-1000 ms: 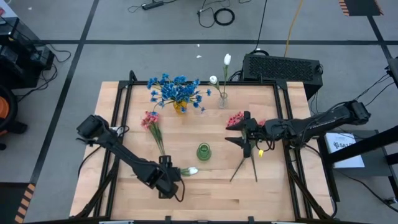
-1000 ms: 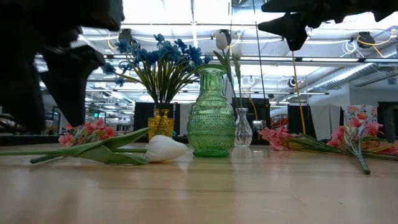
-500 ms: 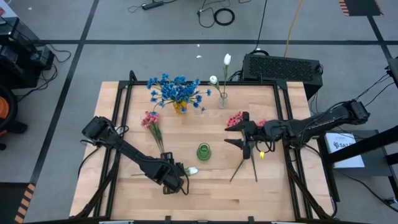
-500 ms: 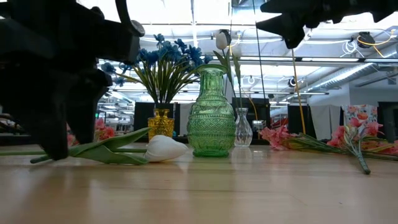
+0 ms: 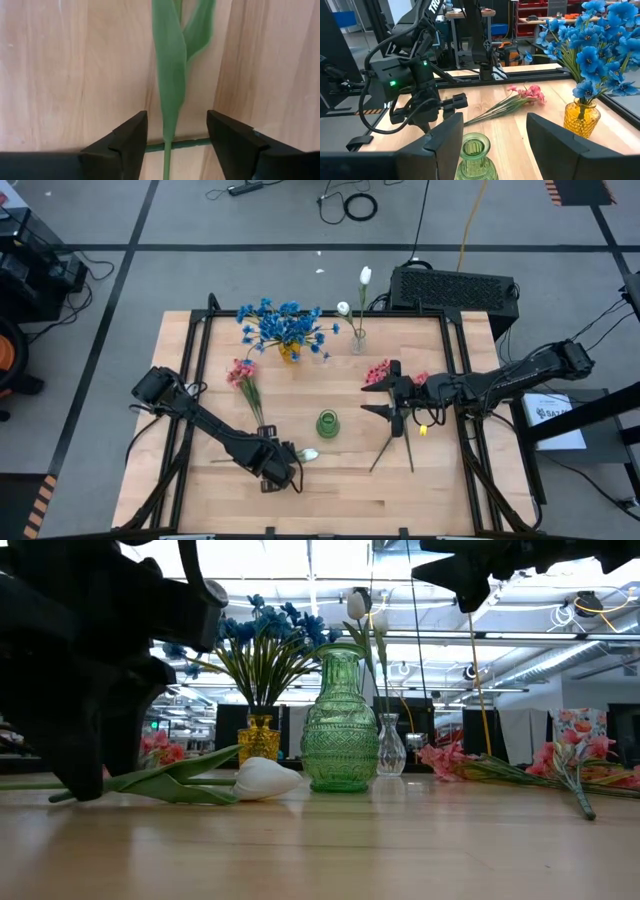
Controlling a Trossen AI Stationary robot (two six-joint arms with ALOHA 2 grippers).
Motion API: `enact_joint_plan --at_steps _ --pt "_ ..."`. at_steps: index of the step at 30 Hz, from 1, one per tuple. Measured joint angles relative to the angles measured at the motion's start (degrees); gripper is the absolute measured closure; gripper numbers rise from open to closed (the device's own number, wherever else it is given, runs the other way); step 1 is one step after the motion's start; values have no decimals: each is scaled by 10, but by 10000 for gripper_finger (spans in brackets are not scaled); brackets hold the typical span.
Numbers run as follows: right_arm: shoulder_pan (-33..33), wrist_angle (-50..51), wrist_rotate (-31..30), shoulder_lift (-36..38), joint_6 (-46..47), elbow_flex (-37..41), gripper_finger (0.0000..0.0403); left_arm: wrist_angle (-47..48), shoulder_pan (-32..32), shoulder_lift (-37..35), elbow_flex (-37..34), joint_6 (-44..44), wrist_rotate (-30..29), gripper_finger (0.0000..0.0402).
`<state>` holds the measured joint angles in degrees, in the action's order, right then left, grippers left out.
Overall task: Sort flowers into vase by color
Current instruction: Put the white tulip into the transparent vase
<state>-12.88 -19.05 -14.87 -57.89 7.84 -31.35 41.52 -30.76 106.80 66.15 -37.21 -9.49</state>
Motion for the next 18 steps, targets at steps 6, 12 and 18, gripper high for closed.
enact_joint_plan --at_steps 6,12,18 --pt "0 0 0 0 0 0 193 0 0 0 0 2 7 234" --pt "0 0 0 0 0 0 193 0 0 0 0 16 7 275" --pt "0 0 0 0 0 0 193 -2 6 14 2 39 14 311"
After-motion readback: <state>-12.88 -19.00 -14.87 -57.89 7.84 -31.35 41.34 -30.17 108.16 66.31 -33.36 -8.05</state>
